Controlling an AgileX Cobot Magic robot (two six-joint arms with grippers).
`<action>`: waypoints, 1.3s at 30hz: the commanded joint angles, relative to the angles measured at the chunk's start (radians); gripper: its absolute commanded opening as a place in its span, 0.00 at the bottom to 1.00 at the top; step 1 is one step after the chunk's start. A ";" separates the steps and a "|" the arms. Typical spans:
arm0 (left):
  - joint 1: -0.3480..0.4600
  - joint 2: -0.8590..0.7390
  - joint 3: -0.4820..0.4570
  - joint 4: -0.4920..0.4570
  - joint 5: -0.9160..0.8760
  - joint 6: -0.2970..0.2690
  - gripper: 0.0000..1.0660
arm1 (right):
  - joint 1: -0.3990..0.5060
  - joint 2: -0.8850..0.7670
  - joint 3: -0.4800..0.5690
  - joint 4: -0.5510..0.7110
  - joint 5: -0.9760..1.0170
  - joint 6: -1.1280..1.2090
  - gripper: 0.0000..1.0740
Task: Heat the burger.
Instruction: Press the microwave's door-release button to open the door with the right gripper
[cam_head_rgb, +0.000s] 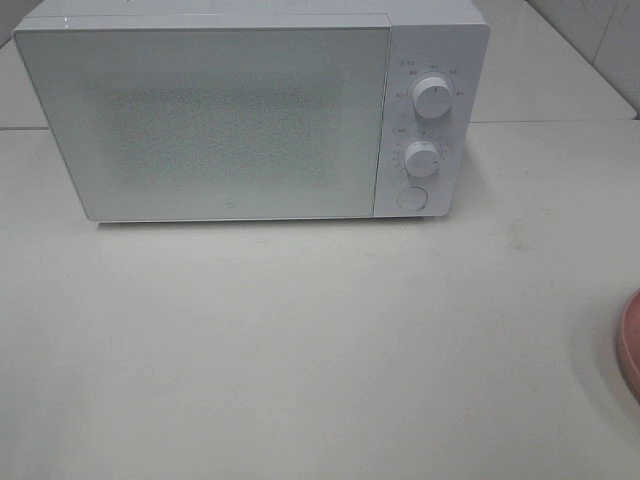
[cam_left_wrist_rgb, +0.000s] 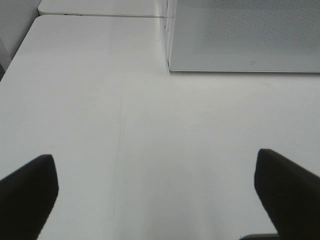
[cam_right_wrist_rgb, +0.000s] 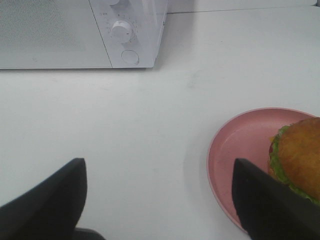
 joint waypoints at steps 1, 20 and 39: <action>-0.002 -0.022 0.003 -0.009 -0.014 0.001 0.94 | -0.003 -0.025 0.004 0.001 -0.017 -0.010 0.71; -0.002 -0.022 0.003 -0.009 -0.014 0.001 0.94 | -0.003 -0.021 0.001 0.001 -0.020 -0.009 0.71; -0.002 -0.022 0.003 -0.009 -0.014 0.001 0.94 | -0.003 0.285 -0.019 0.002 -0.275 0.001 0.71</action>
